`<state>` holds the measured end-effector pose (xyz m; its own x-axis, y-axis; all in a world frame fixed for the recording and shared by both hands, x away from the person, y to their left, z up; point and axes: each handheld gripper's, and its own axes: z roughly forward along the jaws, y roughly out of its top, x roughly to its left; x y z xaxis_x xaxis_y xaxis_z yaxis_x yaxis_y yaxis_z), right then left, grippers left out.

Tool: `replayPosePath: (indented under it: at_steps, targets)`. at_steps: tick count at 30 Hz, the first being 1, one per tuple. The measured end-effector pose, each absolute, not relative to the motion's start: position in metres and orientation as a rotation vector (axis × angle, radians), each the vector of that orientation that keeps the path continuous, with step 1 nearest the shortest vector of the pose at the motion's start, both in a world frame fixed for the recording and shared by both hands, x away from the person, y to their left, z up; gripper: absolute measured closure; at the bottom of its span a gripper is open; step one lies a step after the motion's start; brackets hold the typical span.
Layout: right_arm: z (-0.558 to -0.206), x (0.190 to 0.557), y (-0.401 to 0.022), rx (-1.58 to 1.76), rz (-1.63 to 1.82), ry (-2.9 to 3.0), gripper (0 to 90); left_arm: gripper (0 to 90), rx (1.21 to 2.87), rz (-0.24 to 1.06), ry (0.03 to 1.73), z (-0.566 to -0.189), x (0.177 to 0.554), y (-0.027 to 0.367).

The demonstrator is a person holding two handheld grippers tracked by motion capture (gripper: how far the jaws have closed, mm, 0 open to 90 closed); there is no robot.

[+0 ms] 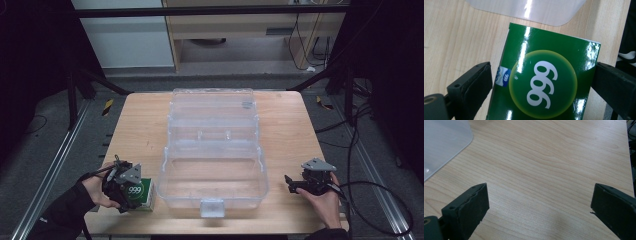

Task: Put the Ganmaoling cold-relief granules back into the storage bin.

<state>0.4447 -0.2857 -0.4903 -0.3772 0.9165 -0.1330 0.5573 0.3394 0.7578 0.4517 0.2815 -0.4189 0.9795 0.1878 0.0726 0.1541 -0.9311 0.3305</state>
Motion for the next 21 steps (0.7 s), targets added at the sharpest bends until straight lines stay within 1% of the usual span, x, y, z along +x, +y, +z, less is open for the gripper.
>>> replayPosePath:
  at_steps: [6,21]
  targets:
    - [-0.491,0.445,-0.286,1.287,0.845,2.056,2.1,3.9,2.819,0.123,0.234,-0.428,0.455,0.280]
    - [-0.494,0.446,-0.285,1.289,0.837,2.074,2.1,6.1,2.838,0.091,0.191,-0.433,0.458,0.281]
